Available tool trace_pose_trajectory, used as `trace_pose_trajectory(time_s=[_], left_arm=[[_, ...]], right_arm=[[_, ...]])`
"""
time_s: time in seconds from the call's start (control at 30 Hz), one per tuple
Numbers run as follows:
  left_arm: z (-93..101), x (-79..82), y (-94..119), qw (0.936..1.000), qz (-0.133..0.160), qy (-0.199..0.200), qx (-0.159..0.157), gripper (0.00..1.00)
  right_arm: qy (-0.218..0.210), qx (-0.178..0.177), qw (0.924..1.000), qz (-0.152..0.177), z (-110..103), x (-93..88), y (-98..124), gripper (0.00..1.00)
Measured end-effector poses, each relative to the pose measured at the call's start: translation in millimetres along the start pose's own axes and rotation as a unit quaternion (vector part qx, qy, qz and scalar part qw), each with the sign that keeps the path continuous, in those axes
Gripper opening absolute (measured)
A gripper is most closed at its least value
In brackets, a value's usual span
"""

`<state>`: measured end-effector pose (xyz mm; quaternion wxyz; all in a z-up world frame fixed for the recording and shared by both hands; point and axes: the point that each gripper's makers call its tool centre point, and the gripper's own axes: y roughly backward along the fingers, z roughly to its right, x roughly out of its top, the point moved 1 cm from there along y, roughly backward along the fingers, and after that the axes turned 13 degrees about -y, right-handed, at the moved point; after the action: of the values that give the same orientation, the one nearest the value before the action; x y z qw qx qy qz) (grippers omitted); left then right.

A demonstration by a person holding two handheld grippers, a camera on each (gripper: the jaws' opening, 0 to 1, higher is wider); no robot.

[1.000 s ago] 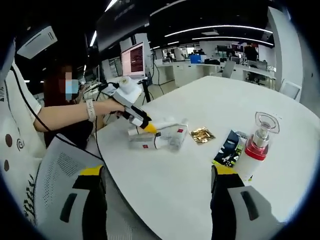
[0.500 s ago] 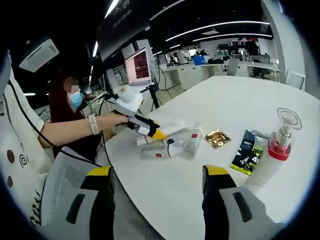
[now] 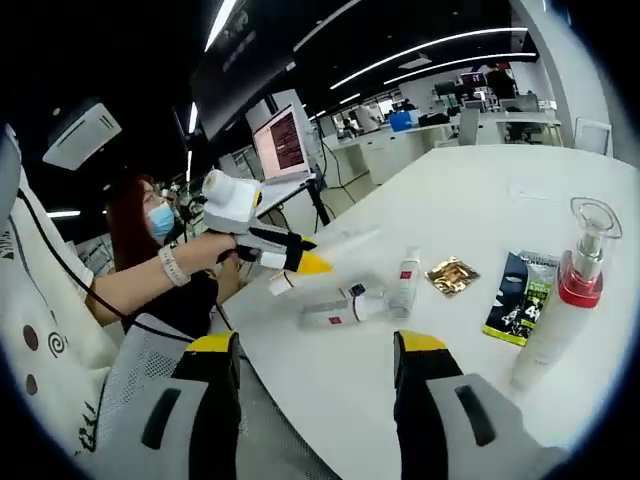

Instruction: Arrange the skincare products in the storage area until every visible bottle or jar stands upright without overlapping.

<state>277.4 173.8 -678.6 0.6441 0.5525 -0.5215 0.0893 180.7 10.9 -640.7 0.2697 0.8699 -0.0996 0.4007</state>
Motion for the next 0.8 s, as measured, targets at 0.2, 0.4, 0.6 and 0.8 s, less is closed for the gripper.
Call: trace_pose_trajectory(time_s=[0.2, 0.4, 0.6, 0.8], left_arm=[[7.7, 18.5, 3, 0.9995, 0.017, -0.023, -0.011, 0.25], [28.4, 33.6, -4, 0.9980, 0.032, -0.046, -0.028, 0.25], [56.5, 50.0, -1, 0.9942, 0.053, -0.081, -0.047, 0.25], [78.4, 63.1, 3, 0.9918, 0.070, -0.082, -0.069, 0.25]], right_arm=[[-0.012, 0.013, 0.9997, 0.014, -3, 2.8, 2, 0.56], [-0.021, 0.008, 0.9996, 0.019, 0, 3.3, 4, 0.56], [-0.037, 0.017, 0.9983, 0.043, 0, 9.0, 10, 0.56], [-0.085, 0.045, 0.9929, 0.069, -3, 14.4, 13, 0.54]])
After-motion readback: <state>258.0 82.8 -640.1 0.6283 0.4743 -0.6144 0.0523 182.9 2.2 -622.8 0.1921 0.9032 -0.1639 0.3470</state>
